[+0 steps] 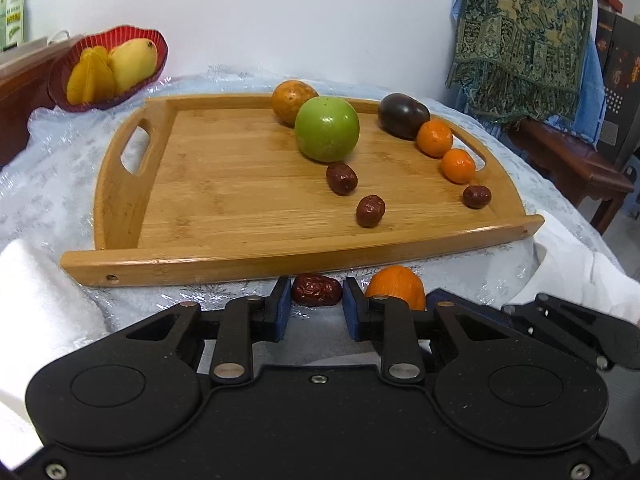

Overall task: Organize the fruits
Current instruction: 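Close the left tool on the red date while the right tool grasps the tangerine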

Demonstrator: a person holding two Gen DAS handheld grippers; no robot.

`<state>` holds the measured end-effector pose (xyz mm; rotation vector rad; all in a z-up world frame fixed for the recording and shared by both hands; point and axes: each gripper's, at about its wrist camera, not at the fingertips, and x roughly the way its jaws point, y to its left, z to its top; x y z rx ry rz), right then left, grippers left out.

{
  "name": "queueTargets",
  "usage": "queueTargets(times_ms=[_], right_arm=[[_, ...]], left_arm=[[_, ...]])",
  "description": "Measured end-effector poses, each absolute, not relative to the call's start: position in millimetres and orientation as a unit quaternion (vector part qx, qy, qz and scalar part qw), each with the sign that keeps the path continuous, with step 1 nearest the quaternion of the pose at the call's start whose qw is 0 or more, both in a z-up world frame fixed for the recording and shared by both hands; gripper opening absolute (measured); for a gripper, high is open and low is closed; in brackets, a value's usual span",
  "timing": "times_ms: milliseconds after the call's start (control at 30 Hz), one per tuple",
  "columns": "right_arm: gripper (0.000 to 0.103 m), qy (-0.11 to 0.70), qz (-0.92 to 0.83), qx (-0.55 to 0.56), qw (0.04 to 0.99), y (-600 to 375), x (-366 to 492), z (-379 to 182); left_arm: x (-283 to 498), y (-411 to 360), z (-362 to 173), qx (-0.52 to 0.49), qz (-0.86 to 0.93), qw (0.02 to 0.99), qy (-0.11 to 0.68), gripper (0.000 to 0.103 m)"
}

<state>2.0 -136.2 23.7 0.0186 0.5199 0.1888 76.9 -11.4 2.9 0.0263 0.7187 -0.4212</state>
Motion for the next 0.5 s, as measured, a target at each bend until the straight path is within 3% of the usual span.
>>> queueTargets(times_ms=[500], right_arm=[[0.058, 0.281, 0.076, 0.052, 0.955, -142, 24, 17]], left_arm=[[62, 7, 22, 0.034, -0.18, 0.93, 0.317, 0.026]])
